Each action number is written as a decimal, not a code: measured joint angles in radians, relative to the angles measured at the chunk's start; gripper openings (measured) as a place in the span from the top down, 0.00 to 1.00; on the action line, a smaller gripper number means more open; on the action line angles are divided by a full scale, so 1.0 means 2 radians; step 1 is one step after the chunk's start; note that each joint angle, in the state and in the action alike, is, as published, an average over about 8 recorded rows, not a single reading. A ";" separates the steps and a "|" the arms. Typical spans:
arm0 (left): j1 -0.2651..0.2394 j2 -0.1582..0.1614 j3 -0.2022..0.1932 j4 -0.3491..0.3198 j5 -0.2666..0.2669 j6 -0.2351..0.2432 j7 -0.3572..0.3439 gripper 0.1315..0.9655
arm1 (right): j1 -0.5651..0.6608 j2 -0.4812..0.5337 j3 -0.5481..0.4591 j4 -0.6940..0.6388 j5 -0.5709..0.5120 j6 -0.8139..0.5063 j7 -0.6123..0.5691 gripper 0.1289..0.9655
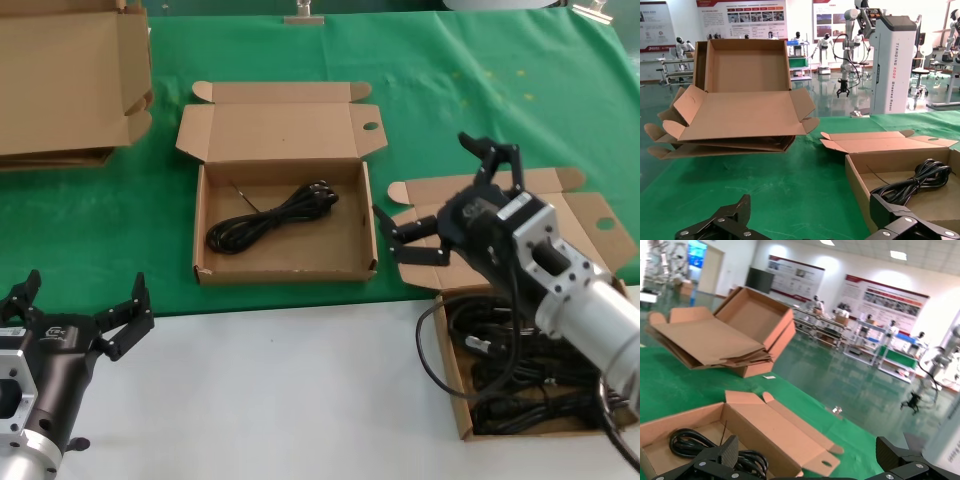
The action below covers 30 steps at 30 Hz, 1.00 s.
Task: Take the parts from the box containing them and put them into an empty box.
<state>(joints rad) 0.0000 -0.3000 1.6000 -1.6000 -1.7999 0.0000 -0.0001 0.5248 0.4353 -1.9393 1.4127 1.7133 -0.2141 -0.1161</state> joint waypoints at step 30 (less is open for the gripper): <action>0.000 0.000 0.000 0.000 0.000 0.000 0.000 0.00 | -0.199 -0.051 0.129 0.071 0.033 0.081 0.044 0.00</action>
<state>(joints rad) 0.0000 -0.3000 1.6000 -1.6000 -1.8000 0.0000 -0.0001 0.1265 0.3329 -1.6823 1.5545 1.7790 -0.0519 -0.0283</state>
